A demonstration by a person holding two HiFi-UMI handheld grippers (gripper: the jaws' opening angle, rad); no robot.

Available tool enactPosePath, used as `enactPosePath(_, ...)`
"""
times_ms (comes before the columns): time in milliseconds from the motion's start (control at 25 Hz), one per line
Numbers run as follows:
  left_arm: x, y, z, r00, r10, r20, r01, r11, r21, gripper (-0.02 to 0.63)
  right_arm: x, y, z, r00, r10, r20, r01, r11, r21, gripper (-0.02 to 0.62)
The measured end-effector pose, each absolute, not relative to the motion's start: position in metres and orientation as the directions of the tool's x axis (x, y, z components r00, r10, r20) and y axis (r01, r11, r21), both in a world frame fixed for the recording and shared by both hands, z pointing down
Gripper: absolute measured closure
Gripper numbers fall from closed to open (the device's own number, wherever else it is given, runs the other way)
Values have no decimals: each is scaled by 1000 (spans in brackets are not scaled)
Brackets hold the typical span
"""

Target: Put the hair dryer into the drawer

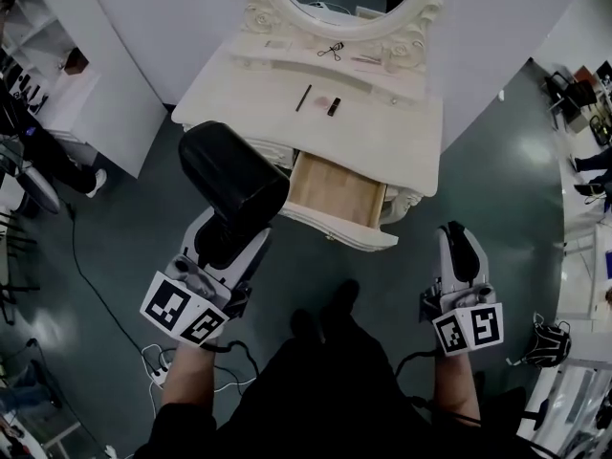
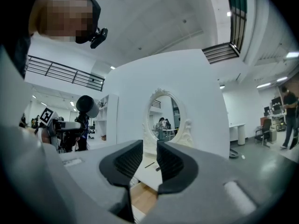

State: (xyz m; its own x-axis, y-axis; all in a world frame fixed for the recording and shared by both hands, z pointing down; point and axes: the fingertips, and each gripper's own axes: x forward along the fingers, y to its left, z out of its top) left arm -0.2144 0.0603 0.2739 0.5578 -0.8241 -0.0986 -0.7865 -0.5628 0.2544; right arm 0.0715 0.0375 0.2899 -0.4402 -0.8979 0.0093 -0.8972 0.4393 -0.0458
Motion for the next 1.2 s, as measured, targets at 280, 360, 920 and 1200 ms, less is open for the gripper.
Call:
enactPosePath(280, -191, 6, 281, 542, -840, -26, -822, -536, 193, 348, 81, -27, 297, -495, -869, -14, -864, 494, -92, 503)
enactPosePath(360, -182, -12, 283, 535, -845, 6, -833, -527, 169, 348, 88, -45, 298, -509, -861, -12, -856, 507, -104, 503)
enactPosePath(920, -114, -94, 351, 636, -730, 251, -766, -636, 94, 350, 136, -117, 324, -523, -852, 23, -842, 512, -171, 509)
enactPosePath(1200, -106, -138, 399, 737, -581, 345, -647, -755, 110, 350, 140, -140, 342, -421, -904, 75, -898, 403, -176, 512)
